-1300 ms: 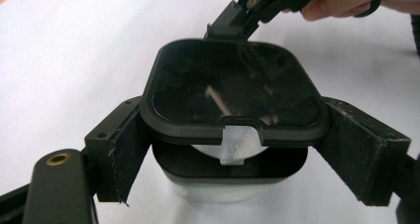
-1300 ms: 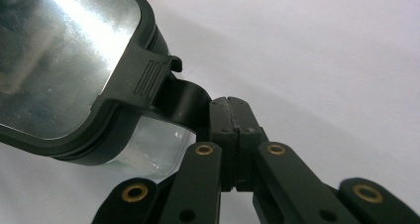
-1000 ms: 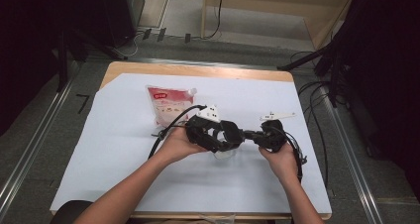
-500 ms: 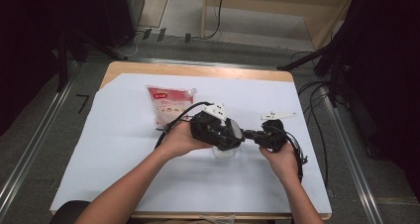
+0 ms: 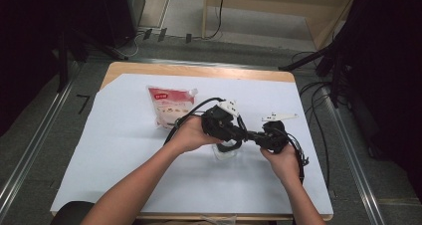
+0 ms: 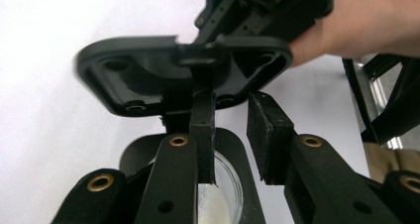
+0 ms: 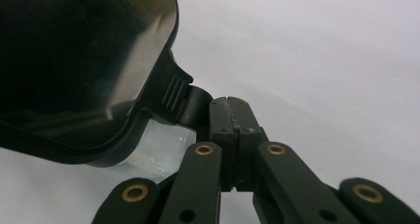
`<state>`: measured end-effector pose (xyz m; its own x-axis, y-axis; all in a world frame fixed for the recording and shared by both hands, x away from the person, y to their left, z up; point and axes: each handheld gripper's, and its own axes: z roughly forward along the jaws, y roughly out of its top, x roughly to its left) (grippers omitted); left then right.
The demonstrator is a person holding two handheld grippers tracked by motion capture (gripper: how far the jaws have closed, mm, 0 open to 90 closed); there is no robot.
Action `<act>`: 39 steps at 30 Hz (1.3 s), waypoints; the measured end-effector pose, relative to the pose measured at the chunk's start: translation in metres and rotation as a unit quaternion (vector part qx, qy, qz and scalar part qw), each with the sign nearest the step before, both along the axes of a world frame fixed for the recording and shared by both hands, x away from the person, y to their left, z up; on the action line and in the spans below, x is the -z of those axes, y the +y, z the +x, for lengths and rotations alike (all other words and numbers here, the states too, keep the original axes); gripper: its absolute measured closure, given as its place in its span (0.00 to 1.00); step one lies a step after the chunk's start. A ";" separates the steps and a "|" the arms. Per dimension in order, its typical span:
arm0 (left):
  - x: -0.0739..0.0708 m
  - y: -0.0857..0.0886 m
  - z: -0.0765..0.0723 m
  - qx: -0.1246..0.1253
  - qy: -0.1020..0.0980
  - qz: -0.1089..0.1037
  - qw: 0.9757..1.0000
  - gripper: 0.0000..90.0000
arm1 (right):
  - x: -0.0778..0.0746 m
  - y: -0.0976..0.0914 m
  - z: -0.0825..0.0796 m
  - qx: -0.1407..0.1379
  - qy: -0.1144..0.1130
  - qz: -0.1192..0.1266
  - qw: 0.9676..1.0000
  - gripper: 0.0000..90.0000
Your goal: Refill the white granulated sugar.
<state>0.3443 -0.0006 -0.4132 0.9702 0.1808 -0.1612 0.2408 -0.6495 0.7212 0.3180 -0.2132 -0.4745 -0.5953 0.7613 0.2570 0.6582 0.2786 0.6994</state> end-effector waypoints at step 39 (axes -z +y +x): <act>-0.025 0.051 0.004 -0.051 0.040 -0.020 0.998 0.70 | -0.016 -0.011 -0.042 -0.031 -0.015 0.005 0.999 0.72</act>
<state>0.3479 0.0504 -0.3886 0.9306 0.2700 -0.2471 0.3627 -0.5891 0.7221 0.2758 -0.2244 -0.4586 -0.6494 0.7201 0.2446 0.6178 0.3119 0.7218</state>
